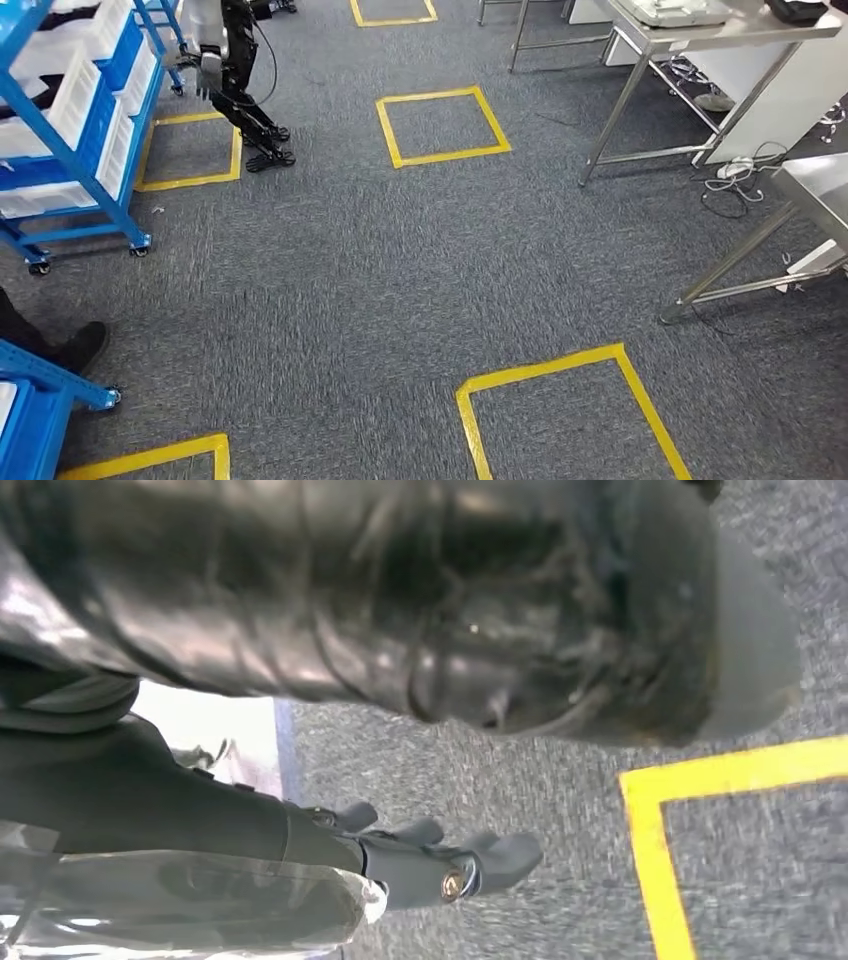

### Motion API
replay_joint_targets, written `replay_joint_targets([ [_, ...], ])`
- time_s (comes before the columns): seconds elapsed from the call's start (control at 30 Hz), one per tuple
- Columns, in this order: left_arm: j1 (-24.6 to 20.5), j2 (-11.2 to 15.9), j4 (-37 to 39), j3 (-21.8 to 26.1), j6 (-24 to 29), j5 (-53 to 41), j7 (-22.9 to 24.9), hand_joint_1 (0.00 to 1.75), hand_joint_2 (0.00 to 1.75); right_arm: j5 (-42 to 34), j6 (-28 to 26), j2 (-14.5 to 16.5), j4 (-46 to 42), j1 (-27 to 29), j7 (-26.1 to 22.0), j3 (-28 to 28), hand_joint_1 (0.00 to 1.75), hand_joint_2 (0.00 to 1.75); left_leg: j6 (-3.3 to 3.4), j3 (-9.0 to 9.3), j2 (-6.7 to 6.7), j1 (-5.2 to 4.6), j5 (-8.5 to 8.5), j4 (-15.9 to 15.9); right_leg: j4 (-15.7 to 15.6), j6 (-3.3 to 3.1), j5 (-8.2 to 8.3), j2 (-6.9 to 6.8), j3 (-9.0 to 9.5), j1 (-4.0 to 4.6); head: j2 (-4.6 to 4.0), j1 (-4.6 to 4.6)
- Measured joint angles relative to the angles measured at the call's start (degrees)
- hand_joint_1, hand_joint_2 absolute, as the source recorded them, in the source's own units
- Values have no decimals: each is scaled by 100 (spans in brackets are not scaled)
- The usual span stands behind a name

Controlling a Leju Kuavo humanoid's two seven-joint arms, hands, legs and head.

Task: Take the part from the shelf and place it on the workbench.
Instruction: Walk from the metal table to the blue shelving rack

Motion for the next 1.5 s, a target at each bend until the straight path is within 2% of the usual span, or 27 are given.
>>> replay_joint_targets([
  [0.03, -2, 16, -10, -3, -50, -15, -61, 0, 0, -4, 11, 4, 0, -10, -20, -3, 0, 0, 51, -2, -28, 3, 17, -20, 39, 30, -47, 60, -6, -16, 0, 0],
  [0.1, -11, 53, -48, -13, -127, -74, -88, 0, 0, -33, 21, 4, 1, -8, -107, -24, 0, 0, 128, -14, -83, 11, 62, -67, 402, 79, -338, 333, -157, -58, -1, 1],
  [0.13, -12, 77, -68, -21, -148, -106, -88, 0, 0, -48, 24, 4, 2, -2, -159, -38, 0, 0, 148, -29, -106, 6, 75, -76, 744, 94, -554, 482, -313, -73, -1, 2],
  [0.2, -3, 129, -99, -46, -169, -158, -87, 0, 0, -70, 27, 5, 9, 6, -232, -72, 0, 0, 170, -60, -155, -10, 92, -79, 1422, 97, -852, 596, -634, -84, -2, 1],
  [0.23, 5, 154, -111, -61, -174, -178, -87, 0, 0, -78, 28, 6, 14, 9, -254, -87, 0, 0, 173, -68, -183, -15, 98, -78, 1551, 89, -842, 607, -698, -85, -2, 1],
  [0.27, 11, 174, -119, -76, -177, -187, -86, 0, 0, -83, 28, 7, 20, 11, -269, -101, 0, 0, 170, -69, -210, -18, 103, -78, 1458, 76, -718, 611, -656, -86, -2, 1],
  [0.33, 19, 202, -133, -103, -181, -196, -86, 0, 0, -87, 28, 7, 27, 15, -287, -116, 0, 0, 150, -62, -263, -18, 117, -78, 741, 42, -300, 635, -321, -88, -1, 1],
  [0.4, 21, 219, -144, -127, -182, -202, -86, 0, 0, -91, 27, 7, 30, 14, -298, -125, 0, 0, 99, -68, -299, -29, 143, -75, 131, 15, -36, 665, -67, -60, -2, 1],
  [0.47, 29, 233, -151, -145, -175, -227, -88, 0, 0, -97, 27, 7, 31, 8, -340, -132, 0, 0, 28, -76, -317, -28, 182, -91, 7, -13, 18, 670, -49, -17, -2, -1],
  [0.53, 42, 250, -152, -155, -171, -260, -94, 0, 0, -105, 28, 9, 31, 4, -394, -135, 0, 0, -34, -91, -317, -12, 177, -85, -42, -89, 81, 648, -52, -25, -1, -1],
  [0.6, 48, 269, -152, -162, -175, -288, -98, 0, 0, -114, 27, 15, 31, 5, -421, -137, 0, 0, -70, -220, -294, -5, -69, 220, -101, -187, 154, 611, -63, -38, -1, -2],
  [0.7, 53, 306, -154, -184, -192, -318, -125, 0, 0, -118, 25, 17, 34, 17, -403, -142, 0, 0, -106, -616, -267, -5, -639, 1262, -100, -244, 188, 553, -116, 0, -1, -3],
  [0.73, 60, 317, -155, -193, -202, -322, -139, 0, 0, -106, 24, 17, 37, 21, -365, -144, 0, 0, -110, -657, -263, -8, -685, 1441, -92, -249, 189, 523, -130, 13, -1, -3],
  [0.77, 66, 325, -154, -201, -212, -327, -151, 0, 0, -89, 23, 17, 38, 24, -308, -146, 0, 0, -105, -591, -253, -12, -626, 1404, -82, -251, 188, 492, -139, 23, -1, -3],
  [0.8, 69, 328, -154, -210, -222, -334, -156, 0, 0, -66, 25, 18, 39, 25, -240, -148, 0, 0, -90, -419, -227, -18, -481, 1143, -68, -252, 182, 455, -140, 29, -2, -3],
  [0.87, 55, 329, -152, -234, -232, -351, -156, 0, 0, -27, 31, 22, 42, 31, -125, -148, 0, 0, -32, 30, -46, -63, -197, 351, -25, -235, 153, 376, -139, 50, -2, -2],
  [0.93, 31, 328, -152, -262, -237, -360, -156, 0, 0, -9, 41, 29, 46, 37, -76, -148, 0, 0, 38, 247, 88, -114, -111, -90, 15, -194, 121, 287, -153, 71, -2, -1],
  [1.0, 41, 331, -153, -276, -238, -362, -155, 0, 0, -2, 45, 34, 49, 24, -68, -148, 0, 0, 100, 240, 21, -129, -100, -151, 18, -151, 113, 191, -150, 76, -2, -1],
  [1.07, 67, 330, -153, -281, -240, -362, -140, 0, 0, 1, 45, 37, 50, 7, -60, -148, 0, 0, 160, 250, -67, -101, -46, -220, 100, -88, 25, 267, -161, 60, -1, -1],
  [1.17, 61, 326, -153, -288, -249, -373, -90, 0, 0, 10, 58, 37, 50, 20, -5, -148, 0, 0, 229, 232, -189, -66, 21, -275, 912, 11, -487, 578, -526, -16, -1, 0],
  [1.23, 63, 329, -152, -290, -260, -377, -66, 0, 0, 24, 73, 35, 50, 32, 37, -148, 0, 0, 225, 204, -293, -63, 37, -269, 1490, 57, -692, 616, -796, -83, -2, 0],
  [1.27, 69, 331, -152, -290, -266, -375, -55, 0, 0, 35, 80, 31, 50, 36, 46, -148, 0, 0, 214, 198, -356, -57, 43, -261, 1523, 78, -630, 621, -811, -114, -2, 0],
  [1.3, 73, 332, -152, -290, -271, -372, -46, 0, 0, 53, 88, 24, 50, 40, 49, -148, 0, 0, 199, 196, -423, -48, 47, -251, 1330, 97, -460, 637, -717, -146, -2, 0],
  [1.33, 74, 333, -152, -290, -277, -368, -38, 0, 0, 75, 97, 15, 50, 45, 51, -148, 0, 0, 176, 193, -492, -36, 47, -235, 965, 114, -232, 695, -541, -179, -2, 1],
  [1.4, 63, 333, -152, -290, -285, -361, -28, 0, 0, 111, 116, 1, 51, 56, 54, -147, 0, 0, 98, 154, -619, -18, 52, -193, 287, 130, 47, 975, -234, -217, -1, 0],
  [1.47, 55, 333, -152, -290, -291, -360, -20, 0, 0, 131, 135, -9, 51, 56, 57, -143, 0, 0, -7, 93, -725, -5, 84, -179, 82, 107, 75, 1120, -170, -195, 0, -2],
  [1.5, 60, 333, -152, -290, -293, -360, -16, 0, 0, 136, 143, -16, 51, 49, 62, -139, 0, 0, -56, 74, -782, 5, 110, -189, 74, 75, 97, 1057, -178, -171, -1, -2],
])
